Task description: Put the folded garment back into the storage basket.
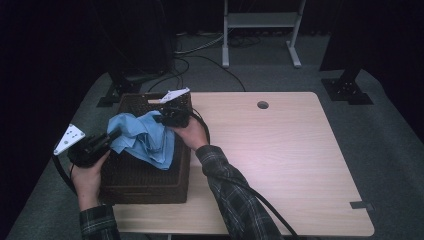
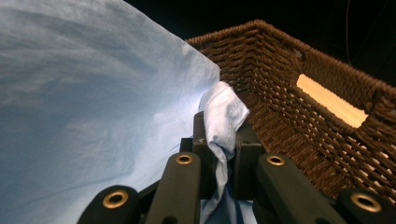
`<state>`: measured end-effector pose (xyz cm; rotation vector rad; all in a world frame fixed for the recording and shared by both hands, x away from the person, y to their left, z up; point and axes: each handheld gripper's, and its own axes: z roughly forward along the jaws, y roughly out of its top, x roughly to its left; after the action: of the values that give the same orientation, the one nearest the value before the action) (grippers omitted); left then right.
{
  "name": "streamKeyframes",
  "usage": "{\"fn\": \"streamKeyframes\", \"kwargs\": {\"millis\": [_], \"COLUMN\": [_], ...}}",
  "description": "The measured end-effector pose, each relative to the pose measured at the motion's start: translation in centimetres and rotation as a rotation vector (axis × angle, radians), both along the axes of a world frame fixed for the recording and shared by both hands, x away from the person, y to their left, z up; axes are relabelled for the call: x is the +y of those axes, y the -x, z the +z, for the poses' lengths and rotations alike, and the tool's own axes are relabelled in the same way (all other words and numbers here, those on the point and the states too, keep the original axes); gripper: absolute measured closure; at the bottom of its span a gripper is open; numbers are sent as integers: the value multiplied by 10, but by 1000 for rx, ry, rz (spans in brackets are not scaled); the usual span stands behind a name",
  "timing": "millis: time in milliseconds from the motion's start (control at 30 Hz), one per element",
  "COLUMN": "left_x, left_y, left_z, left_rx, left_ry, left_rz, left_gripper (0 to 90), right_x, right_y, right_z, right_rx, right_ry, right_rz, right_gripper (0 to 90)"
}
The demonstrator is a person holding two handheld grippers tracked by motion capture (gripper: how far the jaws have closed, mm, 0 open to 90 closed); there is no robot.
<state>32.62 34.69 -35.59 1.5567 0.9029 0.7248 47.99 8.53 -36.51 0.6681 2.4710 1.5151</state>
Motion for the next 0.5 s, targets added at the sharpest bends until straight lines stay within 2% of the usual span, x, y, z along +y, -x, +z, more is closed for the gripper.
{"fn": "streamKeyframes", "kwargs": {"millis": [100,333,500], "left_x": [-1,-2,-3], "left_y": [-1,-2,-2], "left_z": [-1,-2,-3], "left_rx": [15,28,35], "left_ry": [-14,-26,-34], "left_rz": [-1,-3,-2], "left_gripper": [820,819,819], "right_x": [-1,-5,-6], "right_y": [-2,-6,-7], "right_z": [-4,-11,-15], "right_rx": [7,55,55], "right_ry": [7,8,-2], "right_rz": [-5,-14,-14], "right_gripper": [839,839,839]}}
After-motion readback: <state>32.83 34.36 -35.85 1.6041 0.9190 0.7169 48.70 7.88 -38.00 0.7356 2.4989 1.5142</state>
